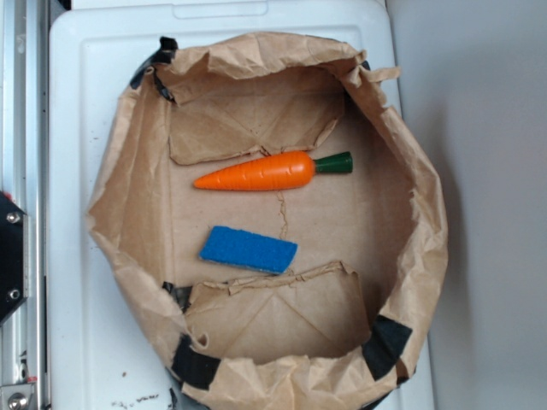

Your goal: Grab the blue sponge.

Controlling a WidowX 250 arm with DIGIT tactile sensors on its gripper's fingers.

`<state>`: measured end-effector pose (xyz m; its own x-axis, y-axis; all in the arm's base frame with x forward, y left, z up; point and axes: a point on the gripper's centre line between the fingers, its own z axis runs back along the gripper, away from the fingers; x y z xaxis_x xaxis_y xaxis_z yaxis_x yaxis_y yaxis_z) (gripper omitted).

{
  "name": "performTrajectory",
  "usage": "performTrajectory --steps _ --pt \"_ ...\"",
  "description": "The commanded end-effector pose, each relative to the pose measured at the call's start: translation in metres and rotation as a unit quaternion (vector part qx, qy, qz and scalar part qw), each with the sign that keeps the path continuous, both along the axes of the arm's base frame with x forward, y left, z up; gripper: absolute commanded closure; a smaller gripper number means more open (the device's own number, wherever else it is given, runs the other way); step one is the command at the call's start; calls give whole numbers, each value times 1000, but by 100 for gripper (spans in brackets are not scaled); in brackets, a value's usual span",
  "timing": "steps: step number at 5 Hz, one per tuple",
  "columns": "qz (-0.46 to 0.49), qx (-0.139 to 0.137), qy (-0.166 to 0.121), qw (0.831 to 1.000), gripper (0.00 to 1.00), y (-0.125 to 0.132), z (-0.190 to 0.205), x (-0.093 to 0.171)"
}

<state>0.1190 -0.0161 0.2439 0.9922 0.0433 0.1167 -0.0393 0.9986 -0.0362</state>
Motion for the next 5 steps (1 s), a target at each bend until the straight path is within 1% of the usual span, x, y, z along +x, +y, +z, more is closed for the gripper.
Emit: performTrajectory --steps 1,2,3,4,5 --pt "0 0 0 1000 0 0 0 0" --pt "-7 0 -11 1000 0 -3 -9 34" --pt "12 4 -15 1000 0 3 -18 66" --pt "-3 -12 -11 1000 0 10 -35 90" --pt "-58 -23 -16 998 0 8 -52 94"
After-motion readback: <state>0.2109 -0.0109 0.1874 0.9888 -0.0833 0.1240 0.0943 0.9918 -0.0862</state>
